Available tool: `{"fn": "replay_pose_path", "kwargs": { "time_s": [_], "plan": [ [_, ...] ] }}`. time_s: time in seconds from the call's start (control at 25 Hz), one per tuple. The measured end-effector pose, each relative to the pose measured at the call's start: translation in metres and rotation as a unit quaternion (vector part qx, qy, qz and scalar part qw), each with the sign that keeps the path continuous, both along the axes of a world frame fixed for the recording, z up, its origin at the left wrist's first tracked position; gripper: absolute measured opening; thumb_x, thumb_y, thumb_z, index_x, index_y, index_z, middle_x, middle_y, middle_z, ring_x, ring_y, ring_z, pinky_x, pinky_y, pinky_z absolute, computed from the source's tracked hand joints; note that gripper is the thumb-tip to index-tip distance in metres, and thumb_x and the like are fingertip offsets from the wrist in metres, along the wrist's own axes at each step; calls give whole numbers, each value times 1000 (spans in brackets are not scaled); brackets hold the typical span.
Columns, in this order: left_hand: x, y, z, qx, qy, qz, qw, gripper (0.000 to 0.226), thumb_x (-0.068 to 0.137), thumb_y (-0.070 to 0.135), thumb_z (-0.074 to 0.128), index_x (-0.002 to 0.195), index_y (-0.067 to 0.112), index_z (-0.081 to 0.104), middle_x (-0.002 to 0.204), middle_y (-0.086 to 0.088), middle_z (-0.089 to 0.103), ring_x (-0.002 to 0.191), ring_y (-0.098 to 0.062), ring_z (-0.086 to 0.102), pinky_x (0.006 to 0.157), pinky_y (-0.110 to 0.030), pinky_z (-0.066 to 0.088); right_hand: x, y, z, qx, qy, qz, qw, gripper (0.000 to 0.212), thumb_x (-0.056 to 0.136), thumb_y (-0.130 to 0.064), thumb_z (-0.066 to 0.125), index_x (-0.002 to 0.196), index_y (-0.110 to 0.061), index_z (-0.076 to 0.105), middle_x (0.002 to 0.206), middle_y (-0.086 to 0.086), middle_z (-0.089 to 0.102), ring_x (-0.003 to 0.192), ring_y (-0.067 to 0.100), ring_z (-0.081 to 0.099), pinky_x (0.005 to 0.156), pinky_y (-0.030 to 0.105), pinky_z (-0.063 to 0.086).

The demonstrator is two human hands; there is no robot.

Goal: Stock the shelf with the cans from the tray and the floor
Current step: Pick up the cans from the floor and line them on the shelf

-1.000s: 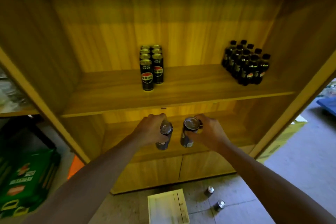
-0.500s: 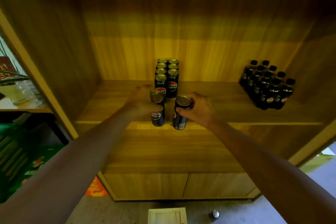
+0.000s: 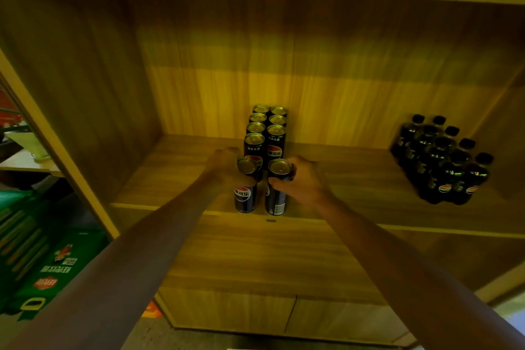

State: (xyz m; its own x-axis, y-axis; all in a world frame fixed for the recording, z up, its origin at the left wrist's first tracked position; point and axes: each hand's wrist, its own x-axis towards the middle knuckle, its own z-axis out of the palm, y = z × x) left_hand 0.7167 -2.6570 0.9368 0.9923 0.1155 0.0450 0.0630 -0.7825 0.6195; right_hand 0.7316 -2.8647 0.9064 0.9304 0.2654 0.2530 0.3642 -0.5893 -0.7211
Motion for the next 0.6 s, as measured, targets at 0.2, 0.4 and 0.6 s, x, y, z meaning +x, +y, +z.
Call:
{"fn": "replay_pose_path", "kwargs": {
  "time_s": [0.2,0.4,0.6],
  "plan": [
    [-1,0,-18,-148,-33,2,988,51,55,20,94,98,11,67,98,-3,71,91,-20,69,74,-34,57,7,0,-14,75,43,10,996,44,78,-28,84,116,-18,63,106,-8,71,94,5,67,86,32,58],
    [-1,26,-36,-257,-34,-66,964,65,50,23,89,110,13,68,107,-6,74,103,-26,70,90,-52,58,-1,3,-35,129,19,-20,991,45,77,-34,85,113,-23,61,106,-13,69,99,1,66,84,24,58],
    [7,20,-30,-263,-45,-79,960,47,62,-2,88,103,4,67,99,-13,73,97,-30,71,83,-46,59,15,6,-39,76,-2,-52,996,45,72,-42,86,106,-22,65,98,-7,72,88,6,69,75,33,61]
  ]
}}
